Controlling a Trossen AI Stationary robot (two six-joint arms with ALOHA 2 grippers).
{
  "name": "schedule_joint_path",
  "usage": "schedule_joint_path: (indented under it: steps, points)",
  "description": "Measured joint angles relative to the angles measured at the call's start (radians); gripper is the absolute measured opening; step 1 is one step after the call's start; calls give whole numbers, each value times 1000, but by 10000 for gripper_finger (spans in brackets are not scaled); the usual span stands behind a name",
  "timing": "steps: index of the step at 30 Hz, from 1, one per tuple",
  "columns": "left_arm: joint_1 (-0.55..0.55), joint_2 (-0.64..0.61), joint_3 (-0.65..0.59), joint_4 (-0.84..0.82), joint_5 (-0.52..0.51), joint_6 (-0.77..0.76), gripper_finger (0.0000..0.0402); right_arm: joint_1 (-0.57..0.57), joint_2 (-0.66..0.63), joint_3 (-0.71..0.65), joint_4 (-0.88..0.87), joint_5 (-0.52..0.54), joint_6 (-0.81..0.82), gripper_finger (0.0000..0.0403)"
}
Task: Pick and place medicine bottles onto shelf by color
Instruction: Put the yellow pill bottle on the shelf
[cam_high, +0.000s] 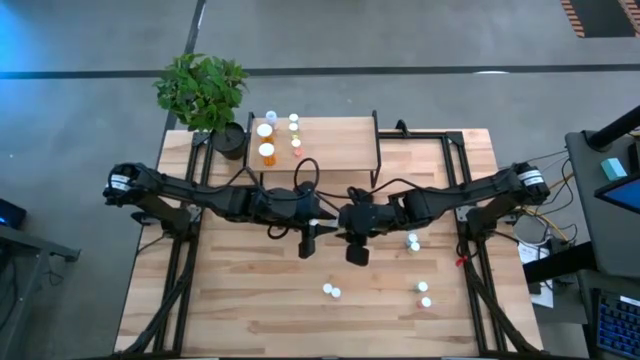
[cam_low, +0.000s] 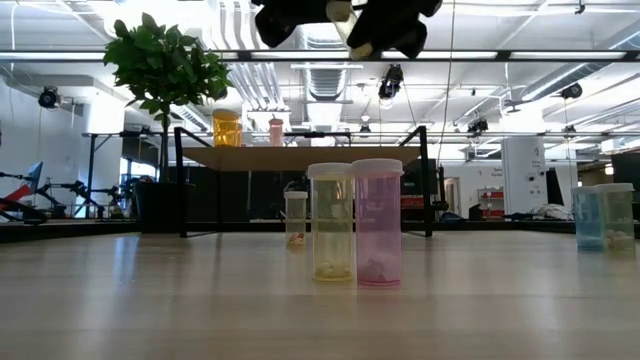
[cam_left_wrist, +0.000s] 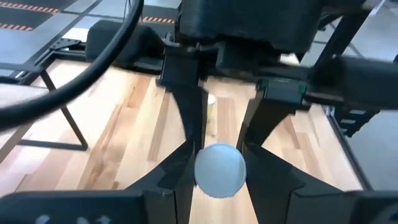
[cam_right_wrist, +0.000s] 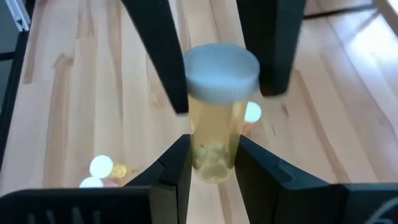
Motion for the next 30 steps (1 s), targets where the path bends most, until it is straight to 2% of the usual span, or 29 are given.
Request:
schedule_joint_path:
  steps: [30]
  points:
    - [3,-7,8,-66,2,39,105,1,-24,1,-52,0,63,98]
